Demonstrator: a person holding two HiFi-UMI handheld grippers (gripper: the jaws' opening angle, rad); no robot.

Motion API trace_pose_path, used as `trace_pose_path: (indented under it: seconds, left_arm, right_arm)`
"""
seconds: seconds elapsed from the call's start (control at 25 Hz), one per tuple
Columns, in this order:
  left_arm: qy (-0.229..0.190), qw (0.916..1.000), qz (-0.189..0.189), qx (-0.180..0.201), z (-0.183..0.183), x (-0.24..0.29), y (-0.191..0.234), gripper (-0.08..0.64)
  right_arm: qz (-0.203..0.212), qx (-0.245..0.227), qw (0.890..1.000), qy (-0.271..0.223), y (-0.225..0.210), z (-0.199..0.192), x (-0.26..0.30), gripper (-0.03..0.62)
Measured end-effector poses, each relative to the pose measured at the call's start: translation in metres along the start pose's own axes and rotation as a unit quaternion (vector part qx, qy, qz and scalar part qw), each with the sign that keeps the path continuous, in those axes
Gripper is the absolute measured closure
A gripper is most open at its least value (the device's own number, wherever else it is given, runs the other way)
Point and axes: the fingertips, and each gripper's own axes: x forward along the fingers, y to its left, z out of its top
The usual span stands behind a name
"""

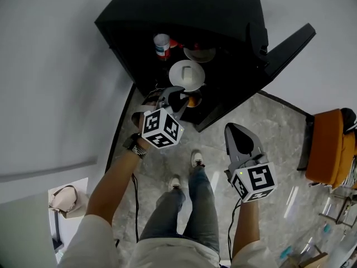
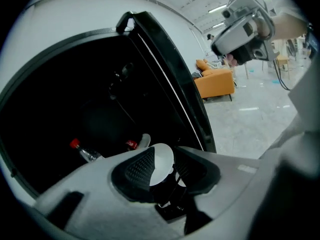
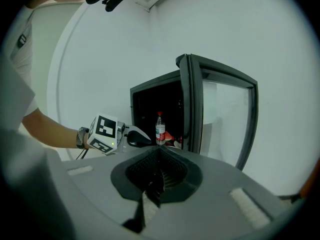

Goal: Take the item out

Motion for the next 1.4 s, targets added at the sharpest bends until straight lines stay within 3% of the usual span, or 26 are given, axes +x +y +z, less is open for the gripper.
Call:
trace_pose_path:
  seconds: [0.16,0.36,0.48,0.76,0.92,1.2,1.32,1.4]
  left_arm:
    - [0.032,0.9988,-0.011,0.037,-0.024,0.034,-0.003,0.403]
    - [0.065,0.9912,-0.007,0.115,-0.045,0.071,-0.014,0.382]
    - [0.073,0.9884,-0.008,0.133,-0.053,0.087,-0.021,0.377]
    - [0.118,0.9601,0.018,0.253,-0.076,0.112,-0.018,0.37]
    - [0.122,0.9524,0.025,0.278,-0.082,0.123,-0.019,0.367]
    - [0.118,0.9347,0.072,0.327,-0.083,0.132,-0.011,0.371]
    - [0.103,0.9351,0.085,0.328,-0.079,0.133,-0.01,0.432]
    - [0.079,0.939,0.097,0.32,-0.07,0.131,-0.01,0.514]
  right_arm:
    - [0.001,0.0,1.0,0.004,-0.007,-0.013,0.009,0.584]
    - [0.001,0.003,1.0,0.009,-0.013,-0.024,0.016,0.584]
    - [0.002,0.008,1.0,0.012,-0.015,-0.031,0.019,0.584]
    - [-0.007,0.03,0.999,0.019,-0.022,-0.049,0.021,0.584]
    - [-0.007,0.037,0.999,0.023,-0.023,-0.056,0.023,0.584]
    - [-0.001,0.041,0.999,0.025,-0.02,-0.058,0.031,0.584]
    - [-0.001,0.041,0.999,0.027,-0.021,-0.059,0.034,0.584]
    - [0.0,0.044,0.999,0.026,-0.022,-0.058,0.036,0.584]
